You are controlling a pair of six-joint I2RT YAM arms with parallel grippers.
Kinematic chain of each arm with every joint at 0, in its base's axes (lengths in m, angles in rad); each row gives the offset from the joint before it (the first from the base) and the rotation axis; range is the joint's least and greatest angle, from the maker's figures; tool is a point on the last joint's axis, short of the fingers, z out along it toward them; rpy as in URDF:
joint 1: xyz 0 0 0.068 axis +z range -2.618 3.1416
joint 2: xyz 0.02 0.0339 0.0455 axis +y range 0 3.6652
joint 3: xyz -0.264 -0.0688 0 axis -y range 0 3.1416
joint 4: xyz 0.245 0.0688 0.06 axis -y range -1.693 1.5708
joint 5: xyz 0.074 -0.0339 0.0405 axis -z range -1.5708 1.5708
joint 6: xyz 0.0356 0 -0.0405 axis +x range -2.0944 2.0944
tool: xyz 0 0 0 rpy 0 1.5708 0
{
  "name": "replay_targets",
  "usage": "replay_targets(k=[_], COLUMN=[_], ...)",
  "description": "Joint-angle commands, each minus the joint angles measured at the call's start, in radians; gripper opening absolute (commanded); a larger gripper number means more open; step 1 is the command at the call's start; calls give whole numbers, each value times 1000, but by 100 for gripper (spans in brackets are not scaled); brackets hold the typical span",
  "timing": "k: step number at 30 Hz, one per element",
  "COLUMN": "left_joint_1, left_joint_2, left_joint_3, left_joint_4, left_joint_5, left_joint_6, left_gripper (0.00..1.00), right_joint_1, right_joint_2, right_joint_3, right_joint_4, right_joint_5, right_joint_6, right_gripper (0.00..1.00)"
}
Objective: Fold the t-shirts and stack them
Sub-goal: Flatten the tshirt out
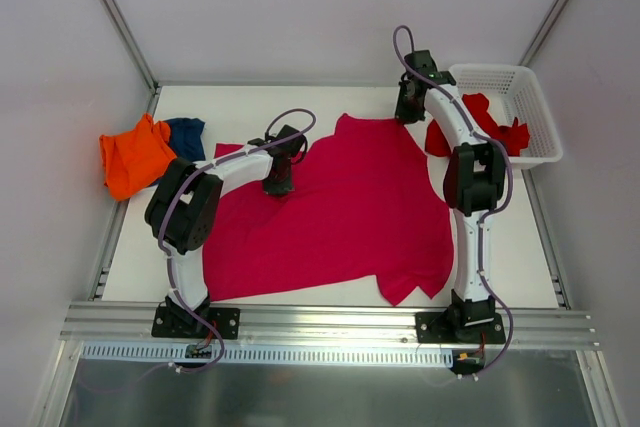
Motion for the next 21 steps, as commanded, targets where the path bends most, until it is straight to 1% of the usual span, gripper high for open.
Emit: replay_targets(k=[1, 3, 4, 6, 7, 8, 9, 10, 12, 13, 14, 17, 18, 19, 21], left_joint_1=[11, 13, 11, 11, 11, 11, 11, 11, 11, 11, 11, 11, 11, 10, 10], left_joint_2=[-7, 0, 2, 6, 11, 14, 16, 20, 22, 23, 23, 20, 17, 14, 10], left_joint_3=[-8, -5, -4, -2, 0, 3, 7, 9, 12, 12, 12, 12, 16, 18, 30], left_joint_4=[-44, -44, -44, -44, -44, -44, -46, -44, -44, -44, -44, -44, -44, -44, -44], left_joint_5=[36, 41, 42, 41, 42, 44, 47, 56, 62, 65, 64, 62, 56, 53, 41], left_joint_6=[2, 3, 5, 5, 8, 6, 8, 9, 9, 9, 9, 6, 5, 6, 6], left_gripper=[7, 6, 6, 6, 6, 5, 5, 5, 4, 4, 4, 2, 0, 0, 0], right_joint_1=[-18, -19, -21, -25, -24, -26, -26, -26, -24, -26, -26, -26, -26, -24, -24], right_joint_2=[20, 34, 38, 52, 55, 57, 58, 58, 60, 57, 57, 22, 3, -18, -86], right_joint_3=[124, 146, 149, 155, 154, 151, 142, 134, 126, 122, 120, 91, 71, 19, -30], right_joint_4=[-3, 9, 13, 13, 13, 13, 13, 13, 13, 13, 10, 16, 40, 57, 91], right_joint_5=[52, 85, 88, 94, 105, 116, 143, 163, 214, 229, 264, 292, 279, 256, 181], right_joint_6=[-23, -31, -35, -39, -43, -45, -48, -51, -57, -84, -100, -111, -111, -111, -105], right_gripper=[0, 0, 6, 12, 31, 42, 50, 55, 57, 62, 63, 63, 63, 62, 62])
